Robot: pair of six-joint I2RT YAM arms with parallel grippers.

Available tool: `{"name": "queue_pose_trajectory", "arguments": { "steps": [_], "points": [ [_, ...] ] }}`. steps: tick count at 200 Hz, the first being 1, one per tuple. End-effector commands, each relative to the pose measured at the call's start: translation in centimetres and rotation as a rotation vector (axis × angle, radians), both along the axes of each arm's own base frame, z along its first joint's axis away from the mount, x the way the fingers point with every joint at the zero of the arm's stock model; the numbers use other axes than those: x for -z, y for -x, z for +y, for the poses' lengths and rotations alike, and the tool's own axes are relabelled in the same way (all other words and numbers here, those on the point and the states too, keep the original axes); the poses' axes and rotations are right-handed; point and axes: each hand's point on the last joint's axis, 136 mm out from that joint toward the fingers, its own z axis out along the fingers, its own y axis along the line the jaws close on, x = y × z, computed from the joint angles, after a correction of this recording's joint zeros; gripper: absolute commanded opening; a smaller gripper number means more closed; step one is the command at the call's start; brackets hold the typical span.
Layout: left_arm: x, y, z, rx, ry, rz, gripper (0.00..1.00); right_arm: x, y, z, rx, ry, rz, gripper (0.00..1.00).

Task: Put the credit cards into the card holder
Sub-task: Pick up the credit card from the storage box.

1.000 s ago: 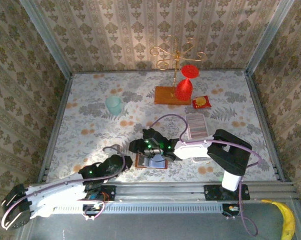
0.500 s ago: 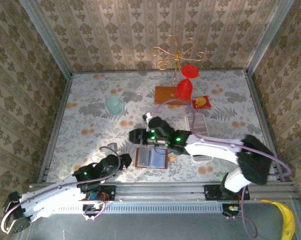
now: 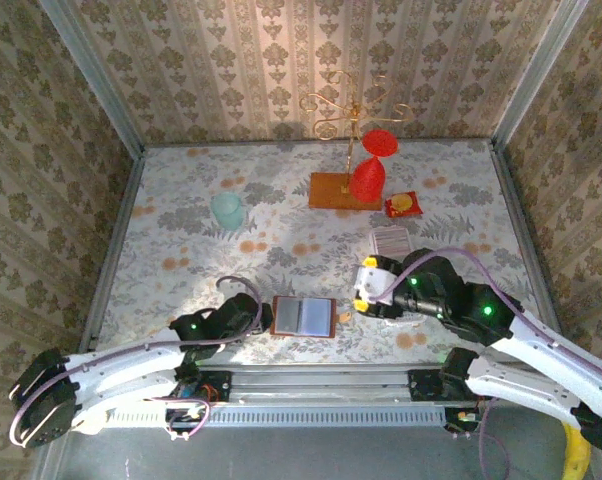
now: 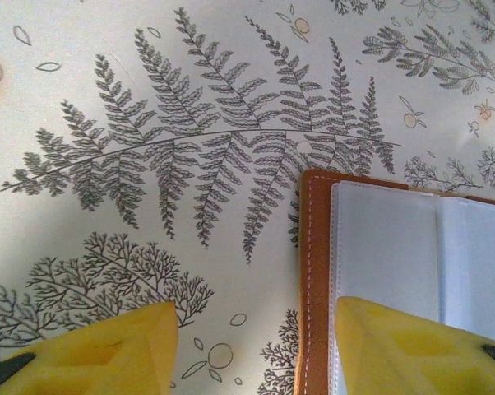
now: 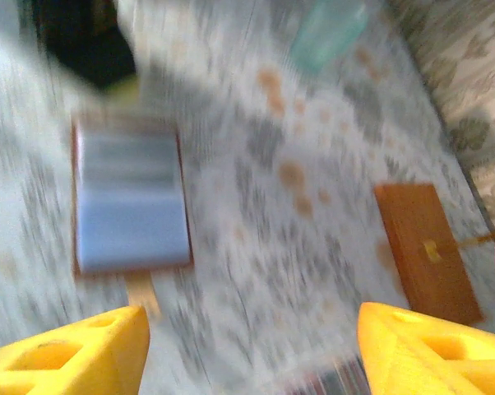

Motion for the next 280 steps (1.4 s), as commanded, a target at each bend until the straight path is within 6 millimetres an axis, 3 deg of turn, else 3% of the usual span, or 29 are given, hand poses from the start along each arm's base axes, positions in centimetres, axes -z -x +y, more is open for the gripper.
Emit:
{"name": "queue_pose_trajectory", "arguments": {
  "steps": [1, 21, 66, 102, 149, 193, 243, 280],
  "points": [
    [-1.3, -0.5, -1.6, 0.052, 0.039, -0.027, 0.54, 6.5, 1.2, -7.2, -0.144, 0.499, -0.029, 0.69],
    [-1.2, -0.6, -1.9, 0.063, 0.041, -0.02, 0.55, 7.7, -0.5, -9.0, -0.103, 0.53, -0.05, 0.71],
    [-0.8, -0.4, -2.6, 0.09, 0.054, -0.003, 0.55, 10.7, -3.9, -9.9, -0.069, 0.552, -0.087, 0.79],
    [-0.8, -0.4, -2.9, 0.102, 0.061, -0.004, 0.55, 12.0, -4.5, -9.3, -0.099, 0.556, -0.063, 0.82],
    [-0.6, -0.5, -3.1, 0.101, 0.069, 0.003, 0.52, 14.0, -4.2, -9.4, -0.119, 0.58, -0.011, 0.78],
    [-0.4, -0.3, -3.3, 0.108, 0.082, 0.014, 0.5, 14.6, -4.5, -8.9, -0.126, 0.562, -0.009, 0.78],
    [-0.4, -0.3, -3.4, 0.107, 0.091, 0.016, 0.48, 14.4, -5.7, -9.0, -0.101, 0.588, -0.017, 0.66],
    [-0.4, -0.2, -3.4, 0.111, 0.093, 0.02, 0.46, 14.5, -5.1, -9.6, -0.111, 0.623, -0.004, 0.54]
  ]
}}
